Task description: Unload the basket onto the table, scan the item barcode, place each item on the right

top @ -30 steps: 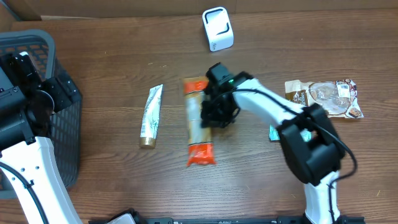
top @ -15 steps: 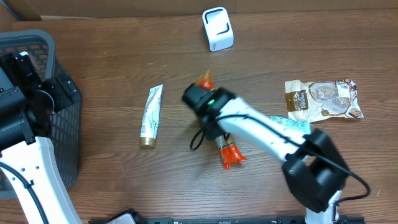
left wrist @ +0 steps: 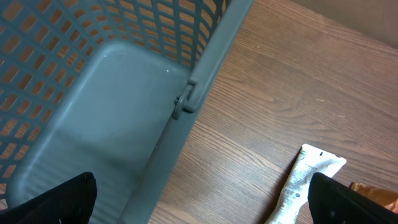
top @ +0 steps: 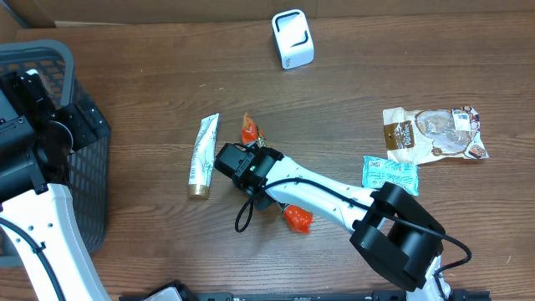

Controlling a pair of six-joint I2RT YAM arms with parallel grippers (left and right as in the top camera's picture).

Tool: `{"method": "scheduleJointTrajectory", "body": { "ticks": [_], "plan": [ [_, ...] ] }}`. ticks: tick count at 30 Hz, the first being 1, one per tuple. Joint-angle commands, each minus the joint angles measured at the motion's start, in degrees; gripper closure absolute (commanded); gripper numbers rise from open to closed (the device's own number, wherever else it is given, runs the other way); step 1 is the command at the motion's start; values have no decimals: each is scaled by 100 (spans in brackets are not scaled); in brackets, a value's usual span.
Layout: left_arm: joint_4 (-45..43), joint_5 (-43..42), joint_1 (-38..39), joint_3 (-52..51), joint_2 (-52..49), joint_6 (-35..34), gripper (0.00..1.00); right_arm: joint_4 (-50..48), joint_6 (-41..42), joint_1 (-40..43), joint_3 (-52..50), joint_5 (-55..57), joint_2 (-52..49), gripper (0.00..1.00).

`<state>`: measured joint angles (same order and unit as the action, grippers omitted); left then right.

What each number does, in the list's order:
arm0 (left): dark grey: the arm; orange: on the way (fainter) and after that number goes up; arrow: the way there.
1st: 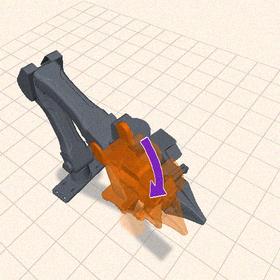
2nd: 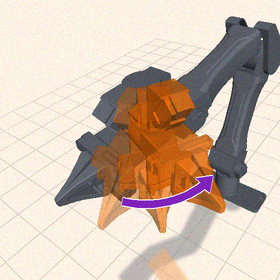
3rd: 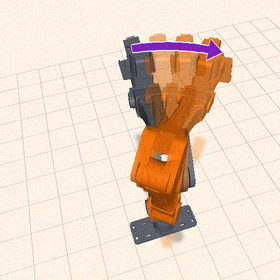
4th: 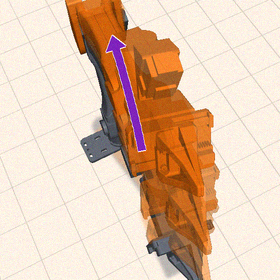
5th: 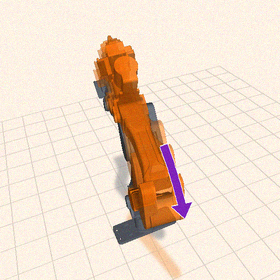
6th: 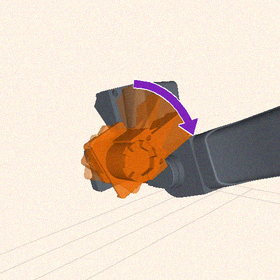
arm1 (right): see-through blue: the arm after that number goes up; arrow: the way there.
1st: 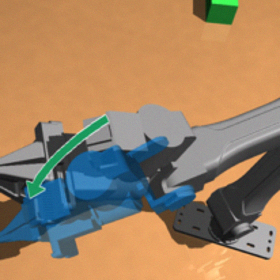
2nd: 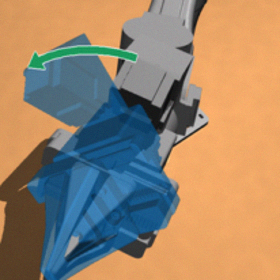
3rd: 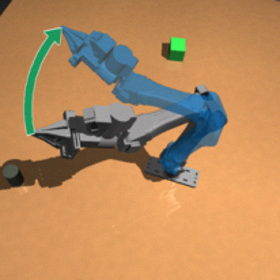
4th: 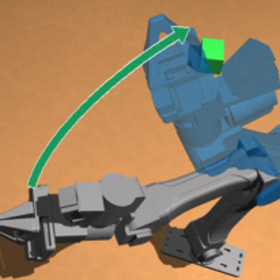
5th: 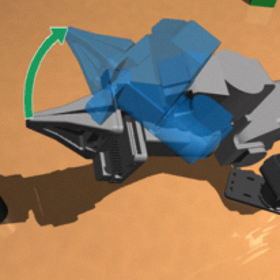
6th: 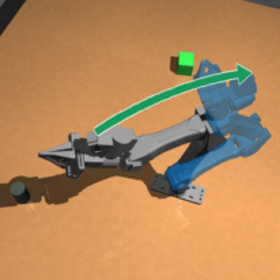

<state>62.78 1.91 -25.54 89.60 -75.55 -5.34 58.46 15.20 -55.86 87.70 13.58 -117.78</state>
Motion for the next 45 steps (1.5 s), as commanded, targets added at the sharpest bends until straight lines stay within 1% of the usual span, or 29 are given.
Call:
{"method": "scheduleJointTrajectory", "body": {
  "ticks": [1,3,4,7,9,12,15,19,23,27,31,37,39,40,41,42,44,45],
  "plan": [
    [-2,-46,-17,28,-11,153,0,-31,-94,48,20,-540,-120,55],
    [-2,-46,-17,28,-11,153,0,-4,-142,129,55,-660,-118,45],
    [-2,-46,-17,28,-11,153,0,13,-184,170,83,-743,-118,38],
    [-2,-46,-17,28,-9,153,0,90,-181,361,214,-1029,-118,26],
    [-2,-48,-15,28,-11,153,0,181,-184,538,328,-1196,-118,20],
    [-2,-46,-15,28,-11,153,0,396,-317,848,501,-1226,-116,15],
    [-2,-46,-15,28,-11,153,0,553,-638,1178,575,-1370,-111,12],
    [-2,-46,-15,28,-11,153,0,699,-1287,1714,570,-2277,-114,8],
    [-2,-46,-15,28,-11,153,1,901,-1851,2253,538,-3438,-114,7],
    [-2,-46,-17,28,-11,153,0,984,-2446,2439,348,-4487,-114,5],
    [0,-46,-17,28,-11,153,0,745,-2457,2345,-87,-4629,-122,0],
    [-2,-46,-15,28,-11,153,1,81,-1790,2216,-918,-4625,-129,0],
    [-2,-48,-17,28,-11,153,0,-15,-1580,2216,-1045,-4623,-129,3],
    [-2,-46,-17,28,-11,153,0,-9,-1510,2221,-1054,-4566,-129,8],
    [0,-46,-15,28,-11,153,0,-11,-1515,2221,-1054,-4557,-131,15],
    [-2,-46,-17,28,-11,153,1,-11,-1508,2221,-1049,-4522,-129,38],
    [-2,-46,-17,28,-11,153,0,-20,-1493,2223,-1049,-4522,-129,64],
    [-2,-46,-17,28,-11,153,0,-33,-1493,2234,-1045,-4524,-129,75]
  ]
}}
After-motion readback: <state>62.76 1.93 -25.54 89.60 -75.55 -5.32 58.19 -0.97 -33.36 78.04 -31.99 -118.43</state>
